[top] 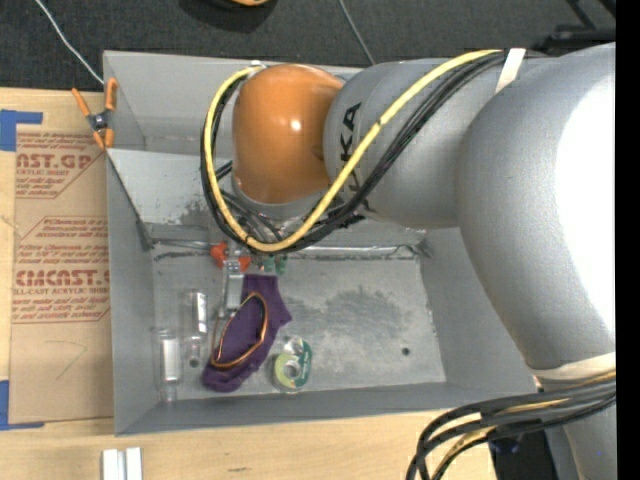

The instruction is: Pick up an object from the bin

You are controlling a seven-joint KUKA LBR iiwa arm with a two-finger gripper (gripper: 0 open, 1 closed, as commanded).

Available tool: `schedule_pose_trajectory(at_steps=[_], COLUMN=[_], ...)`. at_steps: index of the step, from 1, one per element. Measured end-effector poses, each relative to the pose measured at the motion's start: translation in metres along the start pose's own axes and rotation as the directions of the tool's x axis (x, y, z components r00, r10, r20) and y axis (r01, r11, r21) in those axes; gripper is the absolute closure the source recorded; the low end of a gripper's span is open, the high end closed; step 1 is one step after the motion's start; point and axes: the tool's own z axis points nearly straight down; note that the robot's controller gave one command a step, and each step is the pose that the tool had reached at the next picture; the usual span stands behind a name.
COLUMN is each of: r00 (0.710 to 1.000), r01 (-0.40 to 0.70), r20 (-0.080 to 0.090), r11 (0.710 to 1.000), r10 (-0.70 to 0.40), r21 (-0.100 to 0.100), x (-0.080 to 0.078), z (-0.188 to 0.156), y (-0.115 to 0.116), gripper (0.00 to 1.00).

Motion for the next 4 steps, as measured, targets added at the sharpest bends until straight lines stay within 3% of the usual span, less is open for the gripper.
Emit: schedule_pose_trajectory(at_steps=[1,2,3,4], r00=[1.000,0.902,0.968,0.902], r01=[-0.003,0.433,0.250,0.433], r20=[0.007,-0.004,0.013,-0.005], r11=[1.000,0.902,0.968,0.902], r10=[0.003,-0.433,-0.250,-0.433], r21=[-0.002,-0.001,-0.001,-0.003], x=[-0.002,0.063,0.063,0.064], z=[-0.005,0.096,0.006,0.097], y=[-0.001,-0.025,-0.030,-0.024], gripper=[0.00,0.00,0.00,0.00])
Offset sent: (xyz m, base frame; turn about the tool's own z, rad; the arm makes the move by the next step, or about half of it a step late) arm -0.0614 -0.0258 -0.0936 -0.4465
